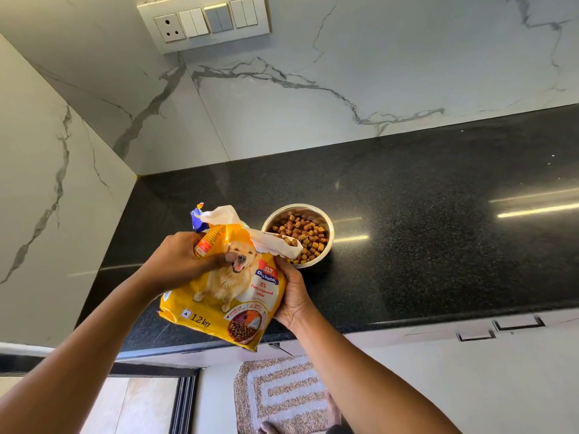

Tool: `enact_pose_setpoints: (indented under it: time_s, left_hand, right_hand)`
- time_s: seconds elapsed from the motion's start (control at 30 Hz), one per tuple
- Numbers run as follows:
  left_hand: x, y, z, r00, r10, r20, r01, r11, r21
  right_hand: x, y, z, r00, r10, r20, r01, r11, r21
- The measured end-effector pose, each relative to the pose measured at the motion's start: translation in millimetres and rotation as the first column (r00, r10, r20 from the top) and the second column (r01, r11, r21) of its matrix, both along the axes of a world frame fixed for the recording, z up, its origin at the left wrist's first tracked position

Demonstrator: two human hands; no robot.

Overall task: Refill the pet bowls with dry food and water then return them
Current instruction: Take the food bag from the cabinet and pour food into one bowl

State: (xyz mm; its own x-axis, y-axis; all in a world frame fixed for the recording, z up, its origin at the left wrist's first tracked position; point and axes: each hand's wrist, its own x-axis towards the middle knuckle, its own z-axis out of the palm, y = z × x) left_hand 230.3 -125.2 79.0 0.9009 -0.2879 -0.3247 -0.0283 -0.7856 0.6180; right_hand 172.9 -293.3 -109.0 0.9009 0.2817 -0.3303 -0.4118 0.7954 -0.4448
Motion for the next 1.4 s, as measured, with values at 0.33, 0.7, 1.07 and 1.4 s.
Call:
enact_pose_setpoints:
  time_s: [0.33, 0.7, 1.07, 1.4]
  left_hand:
    - [2.9, -0.3, -6.2, 1.000, -0.027, 0.016, 0.027, 1.000, 0.002]
    - [5.5, -7.6, 1.4, 1.000, -0.022, 0.009, 0.022, 1.000, -0.003]
    - [9.2, -7.4, 2.2, 0.995, -0.084, 0.057, 0.084, 0.996, 0.004]
    - [7.6, -16.5, 14.0, 0.990, -0.106, 0.088, 0.107, 0.994, -0.002]
  right_hand:
    - [0.6, 0.1, -1.8, 0.999, 0.025, 0.035, -0.025, 1.000, 0.007]
    - [2.8, -4.4, 2.8, 0.997, -0.074, 0.033, 0.072, 0.996, 0.053]
    - [2.1, 2.2, -1.5, 0.997, -0.073, 0.031, 0.071, 0.995, 0.072]
    - [1.9, 7.3, -0.5, 0.991, -0.131, -0.019, 0.132, 0.987, 0.096]
